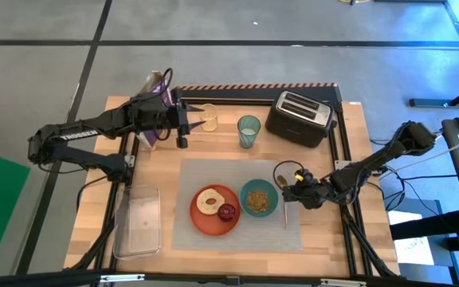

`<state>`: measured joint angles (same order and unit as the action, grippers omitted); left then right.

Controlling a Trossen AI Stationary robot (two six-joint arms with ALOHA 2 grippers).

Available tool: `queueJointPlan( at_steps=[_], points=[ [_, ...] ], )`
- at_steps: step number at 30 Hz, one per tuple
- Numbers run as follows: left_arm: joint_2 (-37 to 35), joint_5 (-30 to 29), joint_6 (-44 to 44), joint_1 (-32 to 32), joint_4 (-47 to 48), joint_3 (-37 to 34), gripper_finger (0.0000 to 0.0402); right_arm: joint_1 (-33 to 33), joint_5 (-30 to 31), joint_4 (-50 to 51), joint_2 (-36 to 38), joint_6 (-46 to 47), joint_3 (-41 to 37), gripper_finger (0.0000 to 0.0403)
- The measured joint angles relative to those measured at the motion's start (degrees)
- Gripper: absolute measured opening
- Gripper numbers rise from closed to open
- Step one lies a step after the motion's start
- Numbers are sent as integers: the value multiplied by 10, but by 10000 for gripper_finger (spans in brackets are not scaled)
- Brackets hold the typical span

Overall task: Arrange a breakfast setting
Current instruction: Put the spoon beside the blue bowl on the placemat, then put the cup of milk above the orange plate on the placemat

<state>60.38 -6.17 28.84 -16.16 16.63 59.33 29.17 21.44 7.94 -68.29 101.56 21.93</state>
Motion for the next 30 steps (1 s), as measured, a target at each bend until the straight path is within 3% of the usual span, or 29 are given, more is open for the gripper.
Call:
queueJointPlan(
  at_steps=[8,15,21,25,30],
  points=[
    [0,0,0,0,0,0,158,0,0,-10,-14,27,0,27],
    [0,5,-9,0,0,0,158,0,-4,6,-14,60,2,140],
    [-1,14,-27,0,5,0,158,1,36,33,14,36,32,218],
    [-8,16,-34,1,1,0,158,1,85,142,48,10,89,222],
    [-23,88,-81,-16,-47,0,141,1,160,252,83,-82,179,199]
  ],
)
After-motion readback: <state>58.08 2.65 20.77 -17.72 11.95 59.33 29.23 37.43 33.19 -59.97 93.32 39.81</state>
